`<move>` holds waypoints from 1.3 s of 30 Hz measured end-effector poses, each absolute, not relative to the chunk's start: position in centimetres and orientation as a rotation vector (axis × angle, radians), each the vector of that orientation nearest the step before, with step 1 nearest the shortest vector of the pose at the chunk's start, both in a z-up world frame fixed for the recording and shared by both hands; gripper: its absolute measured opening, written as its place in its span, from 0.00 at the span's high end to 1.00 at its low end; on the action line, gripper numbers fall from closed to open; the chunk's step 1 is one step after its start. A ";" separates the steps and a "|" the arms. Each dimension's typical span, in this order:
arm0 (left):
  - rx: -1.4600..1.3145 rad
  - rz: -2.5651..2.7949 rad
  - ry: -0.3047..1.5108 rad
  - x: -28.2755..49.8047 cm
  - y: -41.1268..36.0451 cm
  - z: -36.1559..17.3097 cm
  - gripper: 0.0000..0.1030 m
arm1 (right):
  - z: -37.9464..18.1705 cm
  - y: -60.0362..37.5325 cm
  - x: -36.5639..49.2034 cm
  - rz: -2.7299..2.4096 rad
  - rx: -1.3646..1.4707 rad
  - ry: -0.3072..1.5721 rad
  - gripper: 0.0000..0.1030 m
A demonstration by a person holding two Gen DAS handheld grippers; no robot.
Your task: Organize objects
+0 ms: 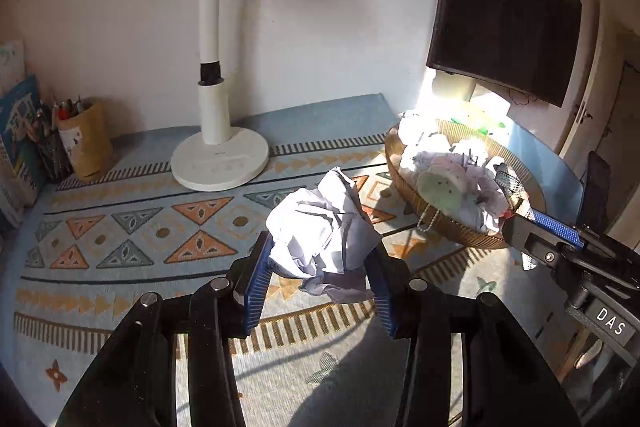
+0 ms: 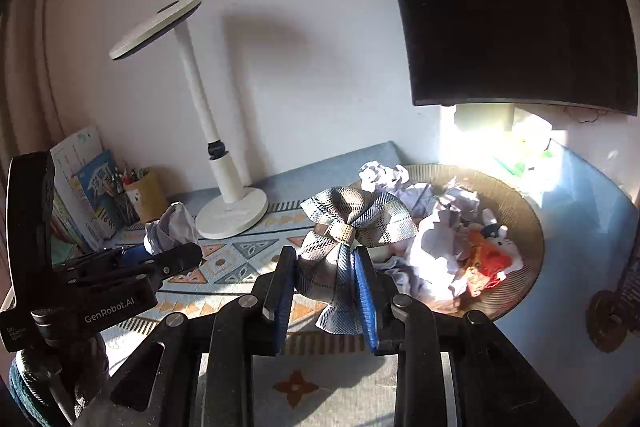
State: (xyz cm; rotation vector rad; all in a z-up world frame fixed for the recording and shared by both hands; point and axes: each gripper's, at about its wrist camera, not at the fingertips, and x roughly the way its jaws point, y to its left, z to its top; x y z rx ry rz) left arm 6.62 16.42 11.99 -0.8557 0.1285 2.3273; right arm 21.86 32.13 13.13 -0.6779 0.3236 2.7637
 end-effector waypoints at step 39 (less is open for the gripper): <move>-0.989 2.743 0.101 6.1 0.3 7.7 0.06 | 3.5 19.1 12.8 2.770 -1.082 0.278 0.35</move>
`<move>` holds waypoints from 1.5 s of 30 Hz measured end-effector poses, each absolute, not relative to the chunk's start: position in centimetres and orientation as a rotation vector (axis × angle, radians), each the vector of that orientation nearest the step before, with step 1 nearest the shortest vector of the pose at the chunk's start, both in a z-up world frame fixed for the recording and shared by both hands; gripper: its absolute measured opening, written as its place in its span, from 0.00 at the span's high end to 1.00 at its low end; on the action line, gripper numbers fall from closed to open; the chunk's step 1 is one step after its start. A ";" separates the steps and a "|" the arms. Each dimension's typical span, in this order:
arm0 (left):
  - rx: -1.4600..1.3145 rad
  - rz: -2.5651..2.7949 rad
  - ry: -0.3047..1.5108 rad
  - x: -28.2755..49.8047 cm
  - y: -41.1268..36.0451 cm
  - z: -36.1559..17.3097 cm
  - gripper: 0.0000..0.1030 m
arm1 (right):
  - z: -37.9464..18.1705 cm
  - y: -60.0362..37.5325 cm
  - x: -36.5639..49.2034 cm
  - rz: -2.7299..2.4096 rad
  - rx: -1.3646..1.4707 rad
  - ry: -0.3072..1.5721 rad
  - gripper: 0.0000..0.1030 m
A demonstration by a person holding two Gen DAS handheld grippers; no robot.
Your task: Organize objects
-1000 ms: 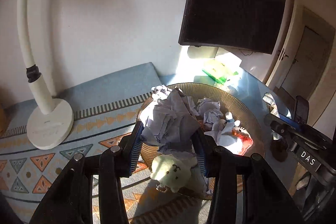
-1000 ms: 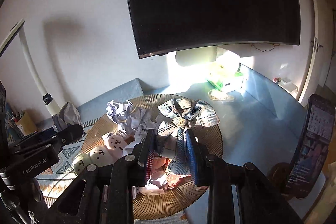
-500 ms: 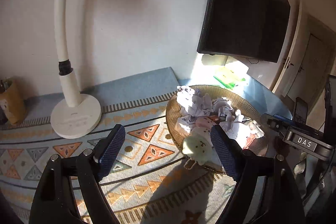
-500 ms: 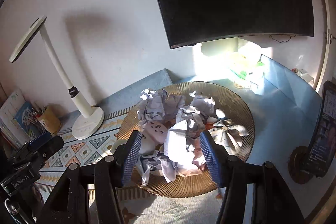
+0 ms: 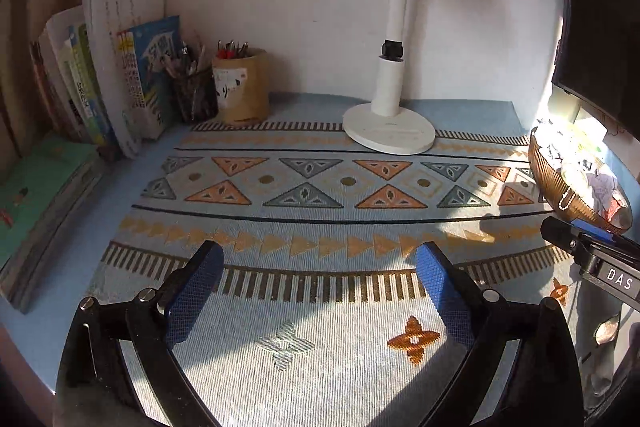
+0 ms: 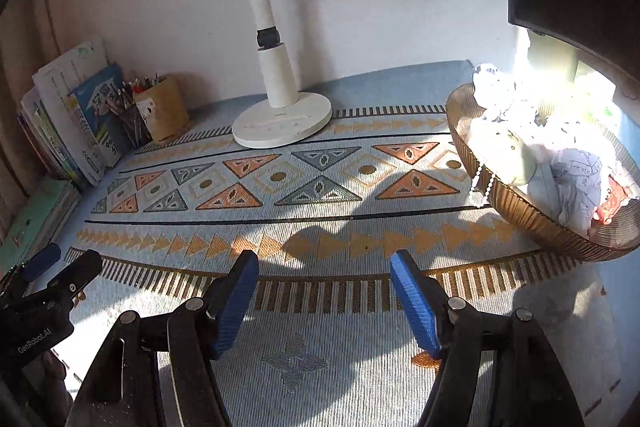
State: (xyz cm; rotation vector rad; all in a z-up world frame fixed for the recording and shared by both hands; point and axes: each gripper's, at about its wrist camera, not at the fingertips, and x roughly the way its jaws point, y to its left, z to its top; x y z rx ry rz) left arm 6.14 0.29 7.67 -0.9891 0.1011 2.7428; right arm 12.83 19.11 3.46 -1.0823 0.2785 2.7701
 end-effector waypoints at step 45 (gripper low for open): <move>-1.372 2.677 0.084 2.3 -0.3 0.7 0.00 | -1.0 20.4 9.8 2.659 -1.314 0.335 0.03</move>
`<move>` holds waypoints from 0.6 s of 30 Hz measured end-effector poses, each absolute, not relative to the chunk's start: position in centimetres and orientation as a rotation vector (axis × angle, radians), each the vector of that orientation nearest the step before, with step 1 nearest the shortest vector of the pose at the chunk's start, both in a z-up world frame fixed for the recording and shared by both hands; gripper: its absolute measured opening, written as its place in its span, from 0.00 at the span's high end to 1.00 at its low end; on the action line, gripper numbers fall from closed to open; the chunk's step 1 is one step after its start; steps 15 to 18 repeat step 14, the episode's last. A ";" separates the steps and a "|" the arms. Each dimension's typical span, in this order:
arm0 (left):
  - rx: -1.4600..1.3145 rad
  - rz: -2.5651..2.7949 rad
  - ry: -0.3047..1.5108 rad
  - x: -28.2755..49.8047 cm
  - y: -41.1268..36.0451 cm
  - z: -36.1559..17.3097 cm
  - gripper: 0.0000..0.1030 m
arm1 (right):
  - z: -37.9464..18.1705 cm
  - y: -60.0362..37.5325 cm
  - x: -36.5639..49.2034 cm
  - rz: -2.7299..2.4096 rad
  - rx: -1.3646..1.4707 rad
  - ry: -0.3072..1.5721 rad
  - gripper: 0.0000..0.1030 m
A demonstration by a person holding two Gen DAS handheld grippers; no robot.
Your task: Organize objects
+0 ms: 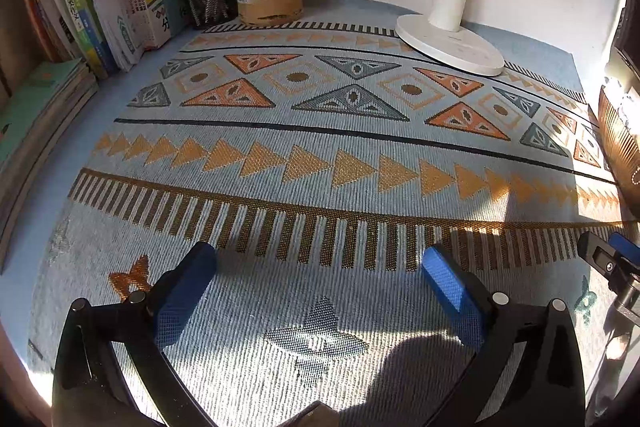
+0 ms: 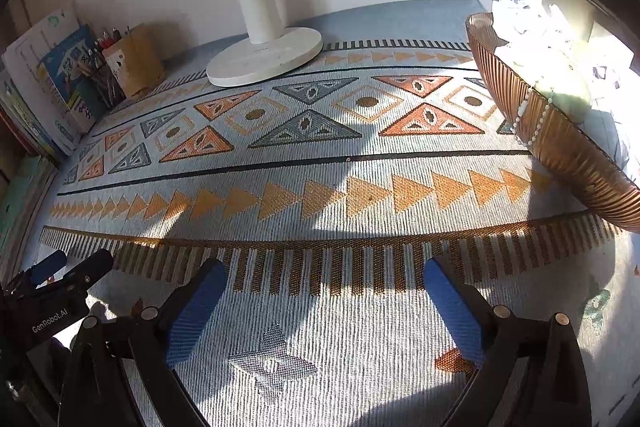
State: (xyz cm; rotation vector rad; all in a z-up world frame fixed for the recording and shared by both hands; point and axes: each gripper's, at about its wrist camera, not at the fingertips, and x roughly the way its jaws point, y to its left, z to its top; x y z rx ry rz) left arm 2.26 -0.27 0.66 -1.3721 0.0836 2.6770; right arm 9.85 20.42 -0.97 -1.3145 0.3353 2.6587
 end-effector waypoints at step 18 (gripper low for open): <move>-1.372 2.677 0.084 2.2 -0.3 0.7 0.00 | -1.0 20.4 9.8 2.661 -1.319 0.335 0.00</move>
